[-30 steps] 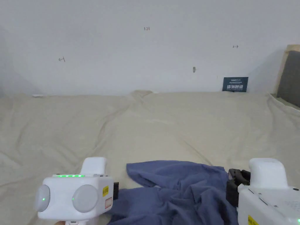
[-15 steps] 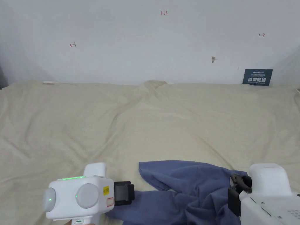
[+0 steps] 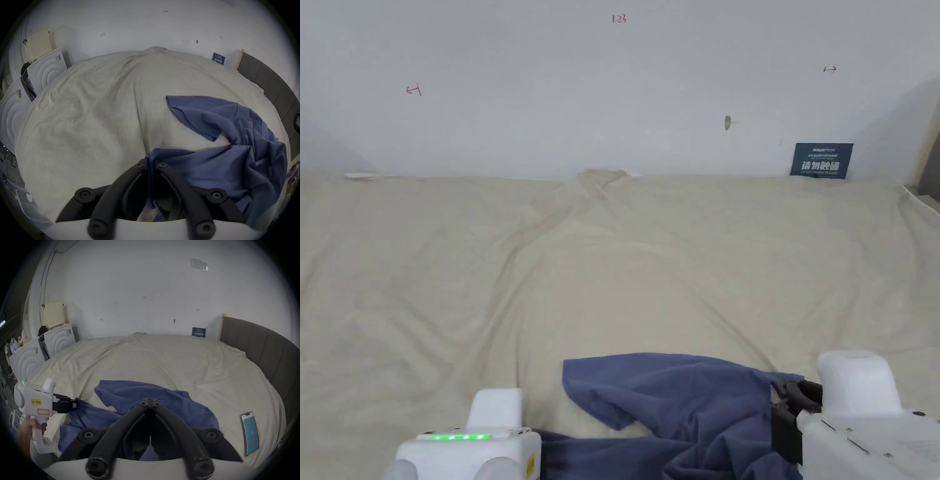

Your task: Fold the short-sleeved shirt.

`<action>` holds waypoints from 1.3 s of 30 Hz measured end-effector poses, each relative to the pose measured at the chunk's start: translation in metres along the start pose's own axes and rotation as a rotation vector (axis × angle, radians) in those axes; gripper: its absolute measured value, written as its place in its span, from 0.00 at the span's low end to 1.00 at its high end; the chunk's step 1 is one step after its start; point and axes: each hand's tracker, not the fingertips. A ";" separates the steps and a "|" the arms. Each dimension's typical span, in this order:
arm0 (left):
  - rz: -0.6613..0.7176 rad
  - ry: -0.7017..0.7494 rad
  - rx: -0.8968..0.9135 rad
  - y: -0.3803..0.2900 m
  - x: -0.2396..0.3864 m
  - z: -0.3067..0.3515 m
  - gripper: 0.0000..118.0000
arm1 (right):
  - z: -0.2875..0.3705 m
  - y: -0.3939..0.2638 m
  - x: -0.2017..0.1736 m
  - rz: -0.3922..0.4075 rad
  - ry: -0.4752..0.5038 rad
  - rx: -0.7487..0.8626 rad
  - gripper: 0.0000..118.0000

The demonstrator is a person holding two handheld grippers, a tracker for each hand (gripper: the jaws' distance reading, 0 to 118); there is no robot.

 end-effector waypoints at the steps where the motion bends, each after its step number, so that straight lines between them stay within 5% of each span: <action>1: 0.008 -0.005 0.005 0.001 -0.002 0.005 0.07 | -0.005 0.005 0.004 -0.007 0.018 -0.002 0.00; 8: -0.003 0.003 0.065 0.009 -0.008 0.032 0.07 | -0.082 0.046 0.018 0.116 0.119 -0.158 0.02; 11: 0.001 0.000 0.063 0.009 -0.010 0.037 0.07 | -0.131 0.052 0.024 0.125 0.217 -0.298 0.73; 12: -0.008 -0.011 0.086 0.008 -0.010 0.041 0.07 | -0.150 0.051 0.027 0.130 0.248 -0.347 0.85; 17: -0.039 0.000 0.085 0.011 -0.006 0.047 0.07 | -0.212 0.050 0.021 0.237 0.134 -0.482 0.84; 24: -0.052 0.006 0.076 0.011 -0.005 0.039 0.07 | -0.263 0.034 0.003 0.341 0.133 -0.629 0.77; 26: -0.045 0.000 0.070 0.012 -0.007 0.039 0.07 | -0.249 0.041 -0.001 0.365 0.145 -0.576 0.52; 27: -0.043 -0.004 0.073 0.012 -0.008 0.039 0.07 | -0.243 0.044 -0.001 0.368 0.164 -0.558 0.09; 28: -0.037 -0.004 0.071 0.013 -0.008 0.039 0.07 | -0.237 0.045 -0.002 0.361 0.166 -0.553 0.02; 30: -0.036 -0.002 0.069 0.013 -0.007 0.040 0.07 | -0.237 0.047 -0.001 0.321 0.099 -0.573 0.02; 35: -0.054 -0.003 0.079 0.017 -0.005 0.052 0.07 | -0.204 0.074 0.022 0.161 0.139 -0.512 0.02; 39: -0.057 0.019 0.139 0.024 -0.009 0.072 0.06 | -0.142 0.108 0.044 0.136 0.134 -0.392 0.02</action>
